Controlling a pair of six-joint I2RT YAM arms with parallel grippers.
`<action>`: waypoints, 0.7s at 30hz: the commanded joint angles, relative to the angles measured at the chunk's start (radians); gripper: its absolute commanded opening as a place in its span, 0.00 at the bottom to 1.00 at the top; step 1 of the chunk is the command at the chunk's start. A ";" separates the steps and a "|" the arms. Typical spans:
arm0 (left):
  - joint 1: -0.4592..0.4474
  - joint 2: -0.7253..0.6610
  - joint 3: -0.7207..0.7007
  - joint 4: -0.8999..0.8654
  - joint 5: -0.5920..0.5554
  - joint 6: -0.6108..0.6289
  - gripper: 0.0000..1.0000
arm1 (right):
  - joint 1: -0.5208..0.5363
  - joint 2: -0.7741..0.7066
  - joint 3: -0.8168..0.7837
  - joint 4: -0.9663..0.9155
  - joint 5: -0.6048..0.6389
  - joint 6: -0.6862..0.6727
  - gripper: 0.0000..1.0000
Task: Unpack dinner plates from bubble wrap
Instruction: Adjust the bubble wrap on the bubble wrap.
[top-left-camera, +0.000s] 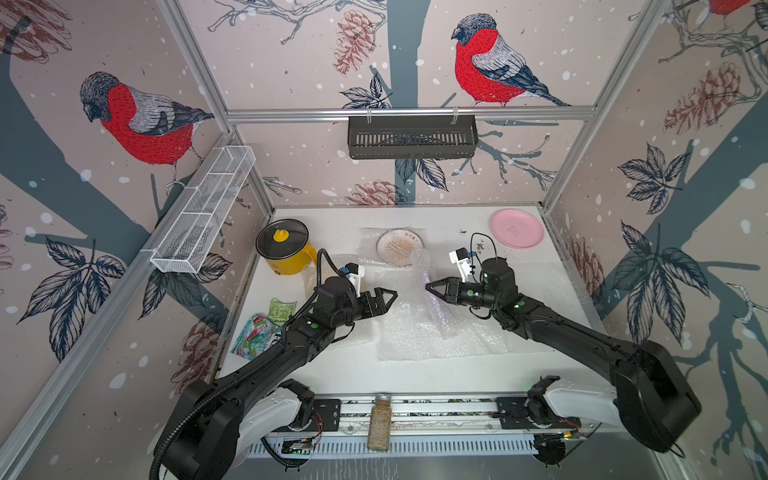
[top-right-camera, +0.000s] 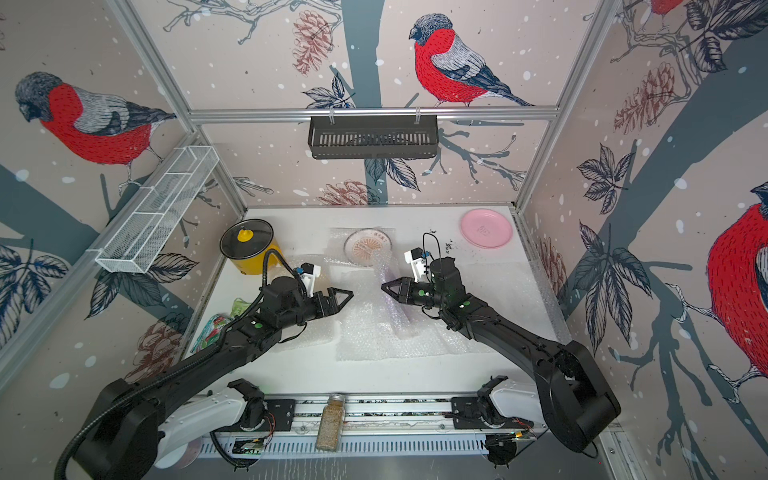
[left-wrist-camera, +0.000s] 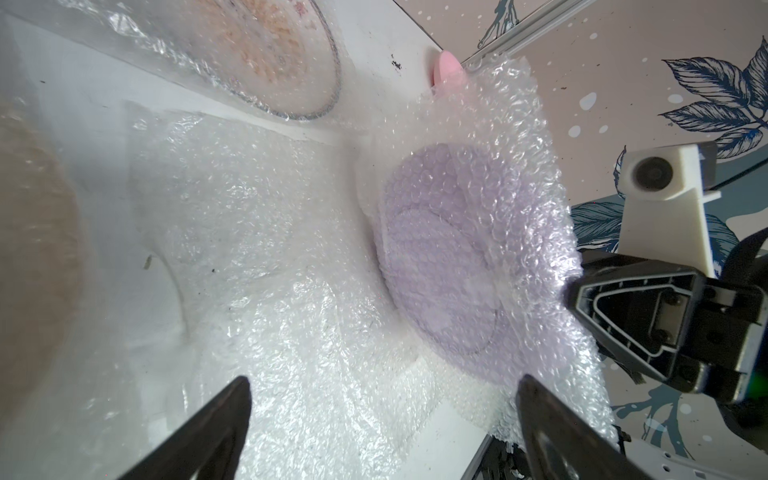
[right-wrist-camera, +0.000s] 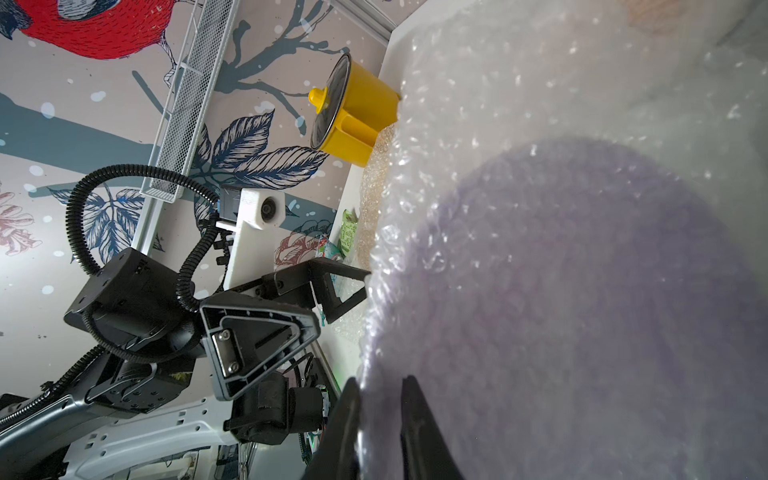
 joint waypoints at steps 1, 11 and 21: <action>0.000 0.034 0.036 0.041 0.061 0.046 0.98 | -0.008 -0.015 0.002 -0.037 0.008 -0.019 0.20; -0.018 0.110 0.073 0.048 0.048 0.042 0.98 | -0.009 -0.014 0.041 -0.045 0.012 -0.002 0.06; 0.016 0.059 0.005 0.119 0.035 -0.069 0.98 | 0.101 0.070 0.174 0.005 0.018 0.048 0.05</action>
